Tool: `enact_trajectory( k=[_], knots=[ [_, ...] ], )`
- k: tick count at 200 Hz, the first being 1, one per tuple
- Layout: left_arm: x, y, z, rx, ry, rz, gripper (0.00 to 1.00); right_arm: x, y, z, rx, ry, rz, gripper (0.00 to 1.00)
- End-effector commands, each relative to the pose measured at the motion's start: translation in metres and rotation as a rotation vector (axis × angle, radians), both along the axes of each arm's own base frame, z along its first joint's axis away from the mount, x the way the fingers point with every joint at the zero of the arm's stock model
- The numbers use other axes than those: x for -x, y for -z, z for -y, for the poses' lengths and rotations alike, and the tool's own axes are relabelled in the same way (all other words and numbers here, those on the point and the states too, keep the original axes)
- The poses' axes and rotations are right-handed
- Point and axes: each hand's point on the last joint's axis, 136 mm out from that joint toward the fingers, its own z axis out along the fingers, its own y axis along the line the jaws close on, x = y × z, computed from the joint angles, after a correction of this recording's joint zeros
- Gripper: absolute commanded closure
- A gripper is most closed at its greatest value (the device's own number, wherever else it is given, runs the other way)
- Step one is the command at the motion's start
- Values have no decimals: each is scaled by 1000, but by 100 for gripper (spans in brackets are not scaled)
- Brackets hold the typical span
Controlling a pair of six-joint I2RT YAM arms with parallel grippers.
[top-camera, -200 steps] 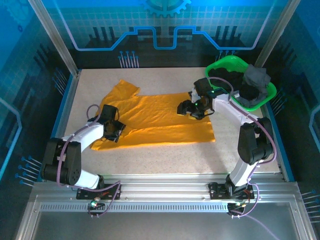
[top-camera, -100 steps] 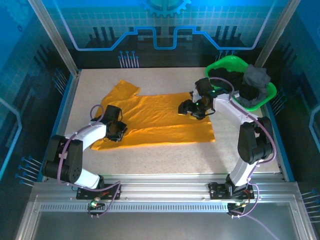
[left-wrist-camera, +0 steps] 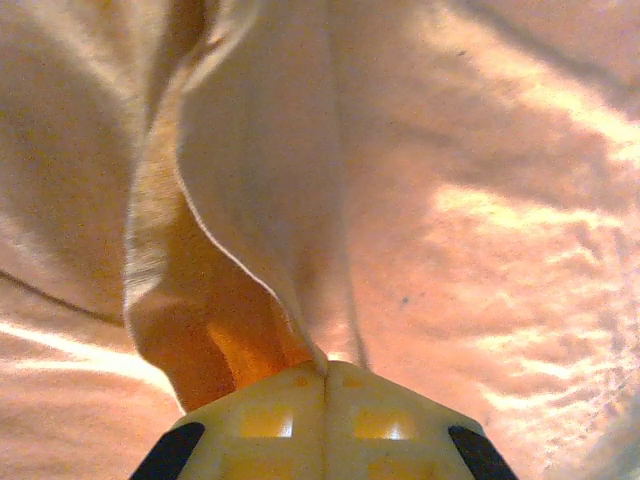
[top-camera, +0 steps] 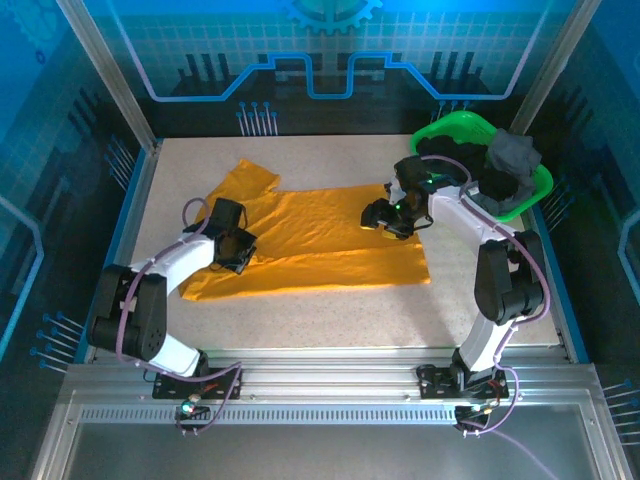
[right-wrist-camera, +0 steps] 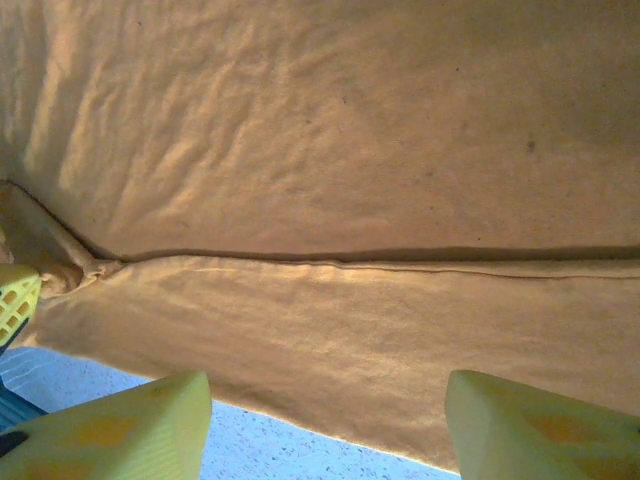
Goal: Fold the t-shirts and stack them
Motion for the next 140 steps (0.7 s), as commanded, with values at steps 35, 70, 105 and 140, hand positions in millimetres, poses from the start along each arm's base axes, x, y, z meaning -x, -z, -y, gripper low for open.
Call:
enact_trajectory(
  k=[35,70,105,140],
  knots=[
    [-20,-9,10,-54,105,-66,100,-4,-1,6,3,29,-33,37],
    [-48,-8,27,-58,182,-77,100,-4,0,8,1,38,-43,38],
    [-69,-4,44,-92,289,-100,100,-3,2,7,-6,42,-54,38],
    [-90,-17,42,-171,357,-45,45,-1,4,4,-16,32,-62,38]
  ],
)
